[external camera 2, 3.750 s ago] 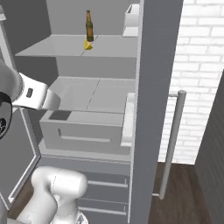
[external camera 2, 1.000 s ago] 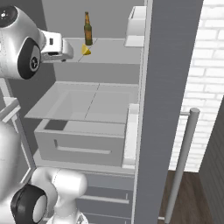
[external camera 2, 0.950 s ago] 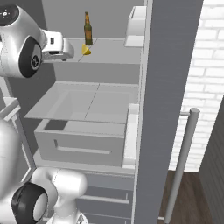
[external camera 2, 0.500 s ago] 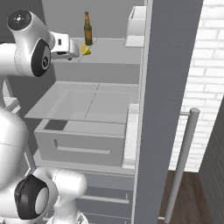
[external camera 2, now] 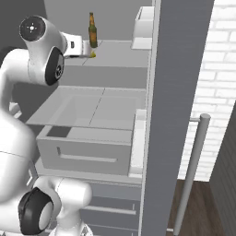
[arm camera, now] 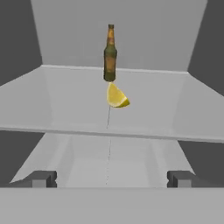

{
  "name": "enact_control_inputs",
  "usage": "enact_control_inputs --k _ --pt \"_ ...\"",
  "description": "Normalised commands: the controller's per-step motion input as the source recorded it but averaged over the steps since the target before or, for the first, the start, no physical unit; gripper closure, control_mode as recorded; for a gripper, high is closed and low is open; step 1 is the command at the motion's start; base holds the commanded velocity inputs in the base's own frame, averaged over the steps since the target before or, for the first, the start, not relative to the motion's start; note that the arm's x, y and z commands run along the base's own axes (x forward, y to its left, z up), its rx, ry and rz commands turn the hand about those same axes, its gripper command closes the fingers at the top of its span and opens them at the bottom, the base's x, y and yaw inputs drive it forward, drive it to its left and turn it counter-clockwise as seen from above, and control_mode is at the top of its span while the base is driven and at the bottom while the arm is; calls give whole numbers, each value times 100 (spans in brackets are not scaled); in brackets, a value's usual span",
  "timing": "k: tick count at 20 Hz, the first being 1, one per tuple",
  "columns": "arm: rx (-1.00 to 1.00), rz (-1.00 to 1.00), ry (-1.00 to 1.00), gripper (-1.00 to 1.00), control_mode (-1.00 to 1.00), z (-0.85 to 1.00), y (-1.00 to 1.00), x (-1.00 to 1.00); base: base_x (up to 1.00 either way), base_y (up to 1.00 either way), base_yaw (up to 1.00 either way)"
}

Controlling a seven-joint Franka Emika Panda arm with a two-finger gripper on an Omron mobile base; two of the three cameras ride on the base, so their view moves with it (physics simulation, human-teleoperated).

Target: Grab a lemon wedge from the fridge and one ice cube from the ice bowl, and put them in the glass of lemonade.

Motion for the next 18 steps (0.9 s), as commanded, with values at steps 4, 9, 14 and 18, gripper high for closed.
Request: enact_control_inputs --k 4,9,14,18 --pt "5 0 -3 -100 -100 16 -35 10 0 0 0" --pt "3 4 -1 -100 -100 3 -13 0 0 0 0" --pt "0 6 6 -100 -100 0 3 18 0 0 0" --pt "0 6 12 -100 -100 0 17 44 0 0 0"
